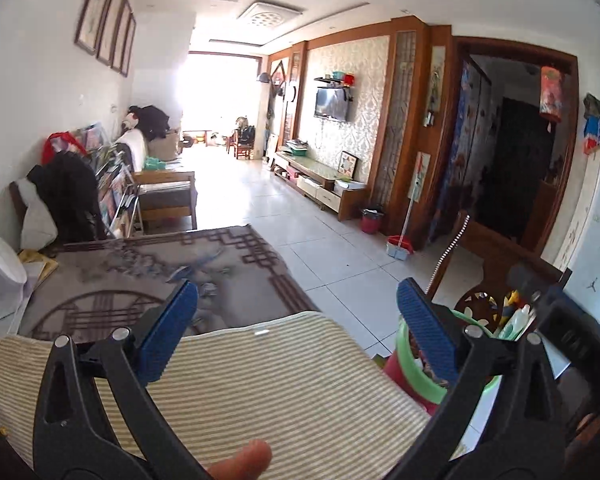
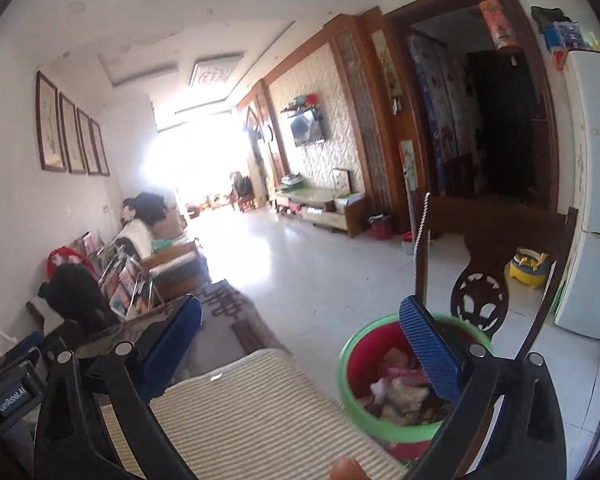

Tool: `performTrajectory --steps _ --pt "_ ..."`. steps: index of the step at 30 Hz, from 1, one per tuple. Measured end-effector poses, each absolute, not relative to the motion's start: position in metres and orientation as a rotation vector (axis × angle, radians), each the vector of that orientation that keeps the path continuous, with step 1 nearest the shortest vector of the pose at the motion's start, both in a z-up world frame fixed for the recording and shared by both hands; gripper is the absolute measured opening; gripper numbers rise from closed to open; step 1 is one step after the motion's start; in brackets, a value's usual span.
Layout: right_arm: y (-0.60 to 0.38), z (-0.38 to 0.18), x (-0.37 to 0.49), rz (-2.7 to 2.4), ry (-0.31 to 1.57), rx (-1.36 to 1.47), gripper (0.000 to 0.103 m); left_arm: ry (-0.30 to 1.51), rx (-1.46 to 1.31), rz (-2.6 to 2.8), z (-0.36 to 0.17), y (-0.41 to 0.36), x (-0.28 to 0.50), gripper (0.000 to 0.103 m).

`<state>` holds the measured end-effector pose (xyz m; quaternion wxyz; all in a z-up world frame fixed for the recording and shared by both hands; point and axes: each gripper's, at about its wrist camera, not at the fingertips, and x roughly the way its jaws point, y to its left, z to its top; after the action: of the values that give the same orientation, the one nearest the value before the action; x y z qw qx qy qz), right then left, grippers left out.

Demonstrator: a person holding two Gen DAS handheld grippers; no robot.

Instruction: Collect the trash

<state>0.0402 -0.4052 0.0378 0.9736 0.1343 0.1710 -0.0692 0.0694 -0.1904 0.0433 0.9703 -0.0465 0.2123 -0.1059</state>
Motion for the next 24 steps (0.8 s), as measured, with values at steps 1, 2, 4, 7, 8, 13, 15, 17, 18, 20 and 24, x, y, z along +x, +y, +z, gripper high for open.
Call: performTrajectory --steps 1,2,4,7,8,13,15,17,18,20,24 --pt "-0.391 0.037 0.038 -0.132 0.344 0.258 0.096 0.442 -0.11 -0.209 0.044 -0.177 0.068 0.098" --pt "-0.375 0.037 0.035 -0.131 0.347 0.238 0.096 0.46 -0.125 -0.207 0.044 -0.163 0.066 0.098" --pt "-0.344 0.035 0.03 -0.128 0.359 0.211 0.096 0.482 -0.132 -0.213 0.041 -0.14 0.06 0.098" --pt "-0.307 0.032 0.023 -0.087 0.372 0.192 0.096 0.489 -0.14 -0.207 0.04 -0.113 0.053 0.098" --pt "-0.297 0.033 0.022 -0.084 0.374 0.186 0.096 0.488 -0.149 -0.191 0.039 -0.103 0.05 0.098" --pt "-0.27 0.034 0.015 -0.093 0.379 0.132 0.096 0.495 -0.159 -0.136 0.038 -0.069 0.042 0.098" --pt "-0.264 0.035 0.012 -0.103 0.373 0.117 0.096 0.503 -0.165 -0.127 0.038 -0.063 0.042 0.098" --pt "-0.264 0.035 0.009 -0.105 0.375 0.116 0.096 0.496 -0.189 -0.125 0.038 -0.056 0.04 0.098" --pt "-0.263 0.034 0.008 -0.105 0.378 0.117 0.096 0.49 -0.201 -0.123 0.039 -0.053 0.039 0.098" --pt "-0.261 0.032 0.007 -0.11 0.383 0.121 0.096 0.494 -0.186 -0.115 0.04 -0.053 0.038 0.098" --pt "-0.262 0.027 0.009 -0.116 0.4 0.144 0.096 0.494 -0.157 -0.098 0.037 -0.047 0.034 0.098"
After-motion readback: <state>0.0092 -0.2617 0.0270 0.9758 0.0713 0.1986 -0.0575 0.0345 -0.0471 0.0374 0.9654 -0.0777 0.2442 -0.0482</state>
